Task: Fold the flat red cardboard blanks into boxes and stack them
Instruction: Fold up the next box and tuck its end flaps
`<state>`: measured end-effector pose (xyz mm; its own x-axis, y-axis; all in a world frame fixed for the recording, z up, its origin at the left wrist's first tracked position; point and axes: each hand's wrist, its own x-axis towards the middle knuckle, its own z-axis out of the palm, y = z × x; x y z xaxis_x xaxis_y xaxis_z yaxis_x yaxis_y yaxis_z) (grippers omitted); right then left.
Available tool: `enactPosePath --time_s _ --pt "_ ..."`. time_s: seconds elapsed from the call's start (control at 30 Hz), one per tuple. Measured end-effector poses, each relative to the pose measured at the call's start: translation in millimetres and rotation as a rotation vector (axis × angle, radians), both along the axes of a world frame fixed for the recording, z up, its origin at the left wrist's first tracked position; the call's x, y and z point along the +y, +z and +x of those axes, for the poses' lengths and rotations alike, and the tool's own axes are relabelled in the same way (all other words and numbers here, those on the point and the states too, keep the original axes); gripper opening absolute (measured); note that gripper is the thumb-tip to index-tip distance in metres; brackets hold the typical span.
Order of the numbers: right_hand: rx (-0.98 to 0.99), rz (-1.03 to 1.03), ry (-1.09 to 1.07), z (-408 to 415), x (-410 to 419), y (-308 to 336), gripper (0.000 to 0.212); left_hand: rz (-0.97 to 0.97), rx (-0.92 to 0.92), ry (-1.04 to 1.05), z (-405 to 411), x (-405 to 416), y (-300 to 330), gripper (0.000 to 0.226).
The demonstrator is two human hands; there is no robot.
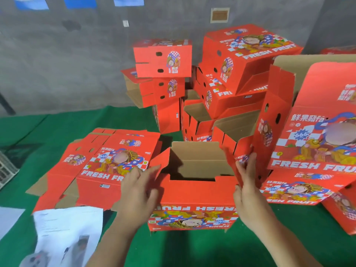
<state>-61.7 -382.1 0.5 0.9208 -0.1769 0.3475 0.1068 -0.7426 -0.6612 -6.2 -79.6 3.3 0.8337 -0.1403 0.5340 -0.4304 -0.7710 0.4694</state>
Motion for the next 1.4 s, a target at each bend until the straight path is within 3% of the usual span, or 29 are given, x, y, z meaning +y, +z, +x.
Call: enactPosePath --time_s 0.07,0.17,0.3,0.37,0.47,0.57,0.67,0.7,0.8,0.87,0.9,0.97,1.07,1.13,1.23,1.33,1.4 --pt "0.05 -0.029 0.056 3.0 -1.2 0.5 0.117 0.02 0.075 -0.14 7.2 0.4 5.2 0.046" --pt "0.113 -0.058 0.155 5.7 -0.8 3.0 0.103 -0.112 0.228 -0.359 16.1 -4.6 14.1 0.044" --pt "0.086 -0.009 0.17 8.8 -4.3 2.7 0.07 0.08 0.232 -0.231 34.9 -9.6 27.8 0.062" --pt "0.172 -0.044 0.146 8.4 2.7 3.4 0.065 0.12 0.405 -0.228 48.0 -10.7 35.1 0.075" --pt "0.313 -0.204 0.084 7.2 12.9 0.5 0.065 0.033 0.588 -0.196 67.0 -15.7 34.7 0.084" --pt "0.306 -0.207 0.032 10.4 17.0 7.6 0.058 0.069 0.455 -0.062 66.7 -28.4 26.4 0.071" --pt "0.28 -0.233 -0.009 20.6 17.1 15.6 0.049 0.255 0.296 0.039 60.1 -40.5 14.8 0.081" --pt "0.285 -0.196 -0.027 25.7 18.5 18.6 0.051 0.17 0.295 0.038 59.1 -40.5 13.4 0.084" --pt "0.26 0.017 -0.113 47.5 25.6 29.7 0.06 -0.344 0.318 -0.037 58.9 -31.5 15.1 0.084" --pt "0.23 0.122 -0.189 62.8 29.1 35.2 0.059 -0.459 0.358 -0.036 59.4 -29.1 15.1 0.077" --pt "0.23 0.147 -0.207 67.0 29.5 35.8 0.062 -0.433 0.372 -0.017 58.4 -30.9 15.2 0.07" --pt "0.259 0.13 -0.188 69.4 23.8 27.2 0.075 -0.205 0.353 0.016 56.8 -35.3 13.6 0.056" --pt "0.466 -0.083 -0.028 62.6 10.6 19.2 0.108 0.17 0.344 -0.021 58.1 -36.9 8.4 0.06" --pt "0.496 -0.18 0.023 62.5 7.4 17.7 0.11 0.219 0.367 -0.006 60.2 -36.8 9.6 0.07" --pt "0.441 -0.329 -0.111 66.4 17.2 12.9 0.104 0.399 0.398 0.121 59.0 -45.7 11.8 0.079" --pt "0.44 -0.405 -0.159 67.1 24.3 11.1 0.102 0.396 0.47 0.107 61.0 -45.1 10.3 0.083" --pt "0.43 -0.369 -0.139 65.4 21.5 13.3 0.095 0.221 0.473 0.026 61.9 -41.7 10.4 0.074"
